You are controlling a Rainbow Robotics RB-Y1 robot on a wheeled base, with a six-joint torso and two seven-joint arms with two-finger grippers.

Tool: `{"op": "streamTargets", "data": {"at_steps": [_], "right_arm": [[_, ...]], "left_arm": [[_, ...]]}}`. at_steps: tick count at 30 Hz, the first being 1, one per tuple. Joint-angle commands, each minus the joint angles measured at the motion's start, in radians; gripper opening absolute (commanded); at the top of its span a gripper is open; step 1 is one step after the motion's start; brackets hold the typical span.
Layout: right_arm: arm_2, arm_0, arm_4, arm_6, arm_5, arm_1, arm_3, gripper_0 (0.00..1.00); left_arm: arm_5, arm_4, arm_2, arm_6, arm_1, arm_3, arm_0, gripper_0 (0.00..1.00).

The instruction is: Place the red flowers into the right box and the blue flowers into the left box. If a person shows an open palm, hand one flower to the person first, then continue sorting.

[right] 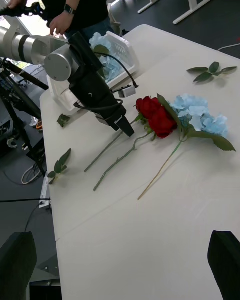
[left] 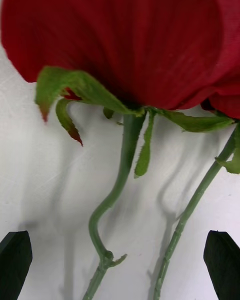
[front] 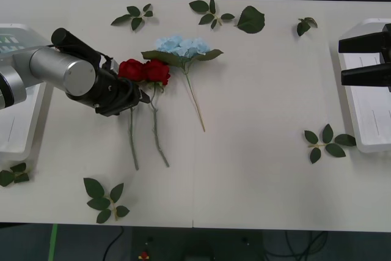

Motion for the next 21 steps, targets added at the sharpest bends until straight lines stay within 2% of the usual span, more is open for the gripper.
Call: {"op": "streamTargets", "data": {"at_steps": [1,12,13,14,15,16,21], "right_arm": [[-0.019,0.007,-0.016,-0.007,0.009,-0.054,-0.018,1.0],[-0.021,0.007,-0.019,-0.007,0.009,-0.051,-0.018,1.0],[-0.019,0.007,-0.021,-0.007,0.009,-0.051,-0.018,1.0],[-0.019,0.007,-0.021,-0.007,0.009,-0.048,-0.018,1.0],[-0.019,0.009,-0.021,-0.007,0.009,-0.048,-0.016,1.0],[-0.019,0.009,-0.021,-0.007,0.009,-0.048,-0.018,1.0],[-0.019,0.009,-0.022,-0.007,0.013,-0.048,-0.018,1.0]], "left_arm": [[-0.029,-0.026,-0.039,-0.081,0.044,0.025,0.006,1.0],[-0.061,-0.054,-0.065,-0.113,0.044,0.045,0.004,1.0],[-0.061,-0.057,-0.065,-0.118,0.044,0.042,0.006,0.93],[-0.061,-0.059,-0.065,-0.122,0.044,0.039,0.006,0.6],[-0.061,-0.06,-0.065,-0.124,0.044,0.039,0.006,0.38],[-0.061,-0.063,-0.065,-0.13,0.044,0.036,0.006,0.0],[-0.061,-0.076,-0.065,-0.145,0.044,0.036,0.004,0.0]]}}
